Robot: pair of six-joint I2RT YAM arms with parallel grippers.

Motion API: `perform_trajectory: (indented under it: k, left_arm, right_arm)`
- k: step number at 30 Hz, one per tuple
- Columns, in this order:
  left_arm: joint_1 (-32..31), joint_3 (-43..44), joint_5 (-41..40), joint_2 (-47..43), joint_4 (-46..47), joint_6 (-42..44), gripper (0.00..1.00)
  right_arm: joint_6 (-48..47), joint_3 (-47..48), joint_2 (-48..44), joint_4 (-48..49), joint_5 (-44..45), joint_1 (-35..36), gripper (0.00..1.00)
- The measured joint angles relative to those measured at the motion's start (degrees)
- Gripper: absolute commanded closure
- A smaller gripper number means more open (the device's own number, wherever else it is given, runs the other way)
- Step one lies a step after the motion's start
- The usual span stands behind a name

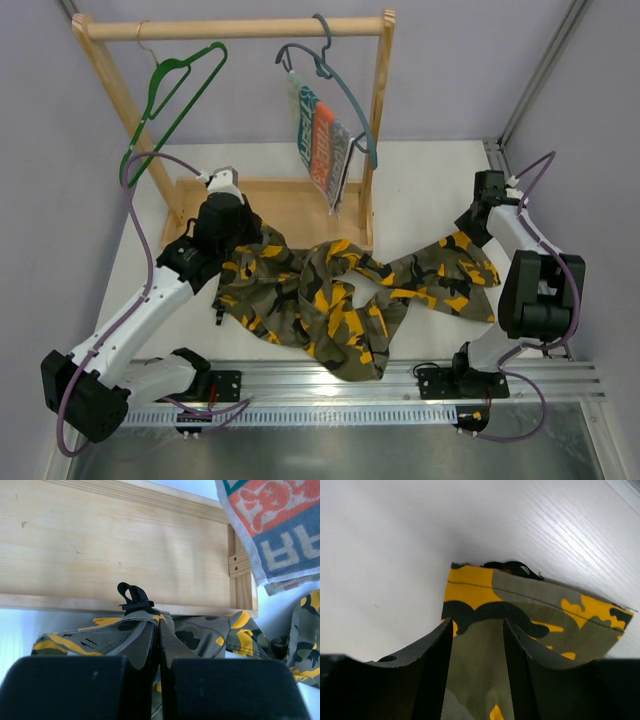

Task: Place the trousers on the hanger
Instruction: Move the trousers to the center of the board

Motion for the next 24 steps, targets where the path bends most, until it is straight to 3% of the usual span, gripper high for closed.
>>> perform_trajectory:
  k: [14, 24]
  left_arm:
    - [0.00, -1.86, 0.22, -1.29, -0.44, -0.39, 1.00]
    - [0.00, -2.08, 0.07, -1.40, -0.46, -1.57, 1.00]
  right_arm:
    - [-0.44, 14.05, 19.10, 0.33, -3.17, -1.22, 0.47]
    - [-0.87, 15.96, 22.43, -1.79, -3.41, -1.46, 0.50]
